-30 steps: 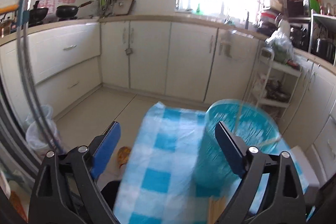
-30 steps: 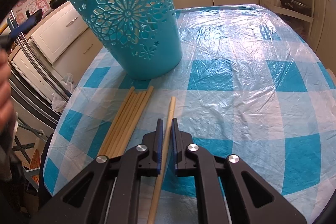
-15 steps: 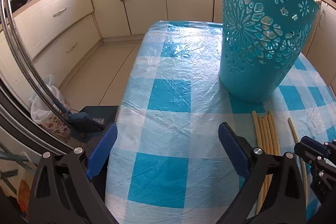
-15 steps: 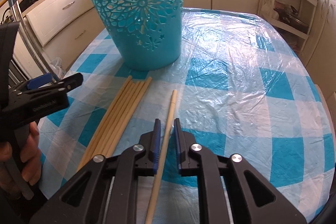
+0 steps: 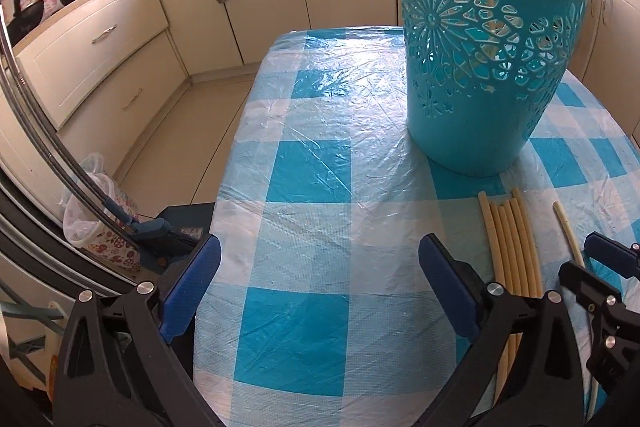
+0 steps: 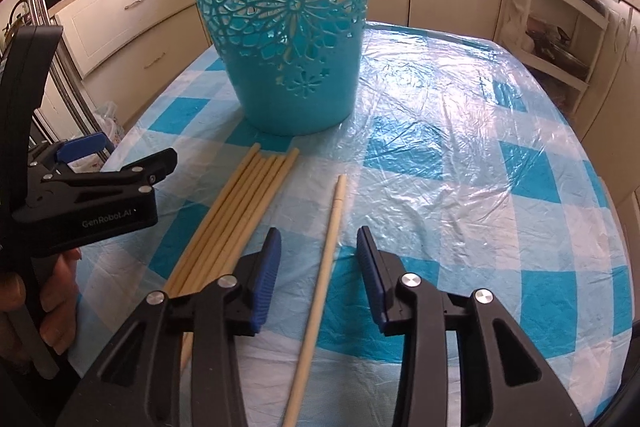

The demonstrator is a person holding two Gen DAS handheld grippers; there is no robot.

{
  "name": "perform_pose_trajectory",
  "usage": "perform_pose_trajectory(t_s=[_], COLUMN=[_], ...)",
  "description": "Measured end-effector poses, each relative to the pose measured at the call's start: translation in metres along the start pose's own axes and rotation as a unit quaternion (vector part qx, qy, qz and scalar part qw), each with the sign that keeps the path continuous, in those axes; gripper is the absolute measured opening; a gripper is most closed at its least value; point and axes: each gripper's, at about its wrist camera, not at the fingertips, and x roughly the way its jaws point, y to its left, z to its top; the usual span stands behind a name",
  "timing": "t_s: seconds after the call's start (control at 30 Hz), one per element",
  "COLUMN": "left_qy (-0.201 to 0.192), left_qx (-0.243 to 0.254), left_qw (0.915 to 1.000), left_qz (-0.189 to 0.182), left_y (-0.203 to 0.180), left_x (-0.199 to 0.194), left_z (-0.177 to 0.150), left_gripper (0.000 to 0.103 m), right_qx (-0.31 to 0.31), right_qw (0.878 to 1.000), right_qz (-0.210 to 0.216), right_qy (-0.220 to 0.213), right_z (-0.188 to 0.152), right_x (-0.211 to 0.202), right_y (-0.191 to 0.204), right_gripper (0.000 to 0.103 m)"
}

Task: Organize utensils
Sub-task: 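Close the right gripper on a loose chopstick, then raise the chopstick over the teal basket and release it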

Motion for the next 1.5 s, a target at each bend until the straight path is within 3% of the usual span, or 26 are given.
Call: perform_pose_trajectory(t_s=[0.03,0.17,0.43,0.6,0.87,1.1,1.33,1.5], left_qy=[0.002,0.008,0.019,0.022,0.021,0.025,0.027,0.029], left_qx=[0.001,0.009,0.025,0.024,0.026,0.019,0.016,0.013], left_qw=[1.0,0.9999,0.9995,0.9995,0.9994,0.9995,0.9995,0.9994], left_qz=[0.0,0.004,0.006,0.002,0.004,-0.003,-0.006,-0.009], left_y=[0.0,-0.003,-0.009,-0.008,-0.008,-0.007,-0.006,-0.005], left_x=[0.001,0.003,0.006,0.006,0.007,0.008,0.009,0.01], left_z=[0.0,0.0,-0.001,-0.001,-0.001,-0.001,0.0,0.0], left_gripper=[0.095,0.095,0.095,0.095,0.095,0.095,0.096,0.096], right_qx=[-0.005,-0.019,-0.033,0.033,0.115,0.129,0.11,0.132], right_qw=[1.0,1.0,0.999,0.999,0.979,0.95,0.934,0.921], right_qz=[-0.002,-0.005,-0.002,0.041,0.147,0.219,0.224,0.19], right_qy=[-0.001,0.0,0.014,0.006,-0.088,-0.179,-0.257,-0.313], right_z=[0.0,0.0,0.004,0.005,0.033,0.098,0.156,0.19], right_x=[0.0,-0.001,0.001,-0.011,-0.082,-0.136,-0.168,-0.172], right_y=[0.002,0.007,0.004,-0.015,-0.044,-0.037,-0.025,-0.026], right_gripper=[0.03,0.007,0.007,0.006,0.006,0.006,0.006,0.006])
